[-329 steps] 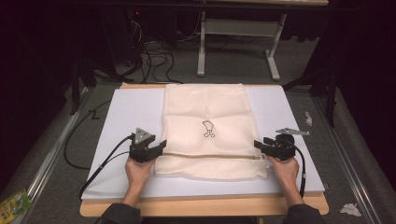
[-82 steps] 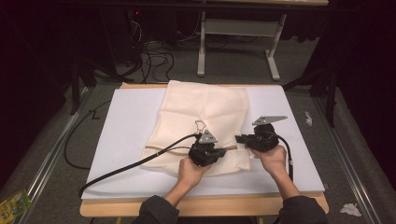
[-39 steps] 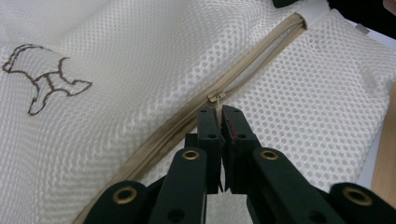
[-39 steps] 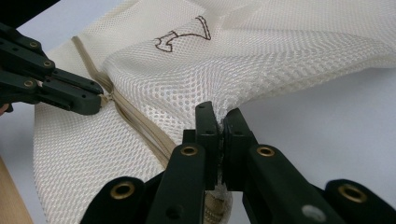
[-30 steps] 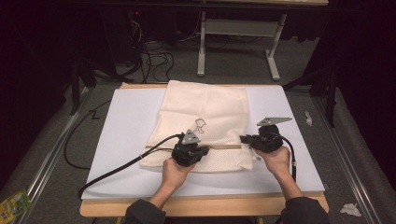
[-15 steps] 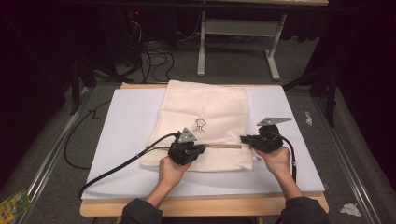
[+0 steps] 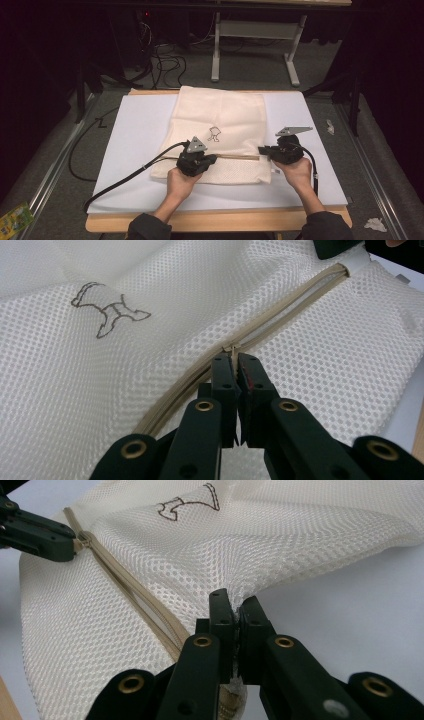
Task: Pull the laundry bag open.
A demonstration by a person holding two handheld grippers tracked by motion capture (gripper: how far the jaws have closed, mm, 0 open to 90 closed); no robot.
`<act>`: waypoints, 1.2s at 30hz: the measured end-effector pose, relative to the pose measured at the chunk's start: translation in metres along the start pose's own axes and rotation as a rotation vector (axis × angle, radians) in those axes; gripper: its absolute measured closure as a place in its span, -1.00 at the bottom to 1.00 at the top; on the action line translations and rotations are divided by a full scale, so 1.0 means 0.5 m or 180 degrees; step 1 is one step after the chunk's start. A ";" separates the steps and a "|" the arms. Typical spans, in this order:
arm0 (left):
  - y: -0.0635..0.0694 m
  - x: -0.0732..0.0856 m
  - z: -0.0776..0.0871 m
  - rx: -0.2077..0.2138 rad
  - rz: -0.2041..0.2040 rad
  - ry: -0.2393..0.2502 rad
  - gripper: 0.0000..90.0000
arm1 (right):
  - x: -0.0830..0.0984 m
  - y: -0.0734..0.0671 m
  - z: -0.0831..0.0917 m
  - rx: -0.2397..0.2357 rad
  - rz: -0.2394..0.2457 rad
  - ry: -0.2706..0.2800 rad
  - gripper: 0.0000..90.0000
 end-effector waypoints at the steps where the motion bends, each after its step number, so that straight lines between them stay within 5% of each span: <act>1: 0.000 0.000 0.000 0.0000 0.0000 0.0000 0.94 | 0.001 0.001 0.001 0.0000 -0.0009 -0.0008 0.98; 36: -0.033 0.021 0.050 -0.0175 0.0114 0.0049 0.94 | 0.008 0.012 0.001 0.0069 -0.0020 -0.0008 0.98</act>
Point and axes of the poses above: each handheld gripper's, and its own axes: z roughly backward along the jaws, x roughly out of its underside, y roughly to its right, the point moved 1 cm from there along -z, roughly forward along the jaws, and after that the axes turned 14 degrees about -z, right-handed, at the moved point
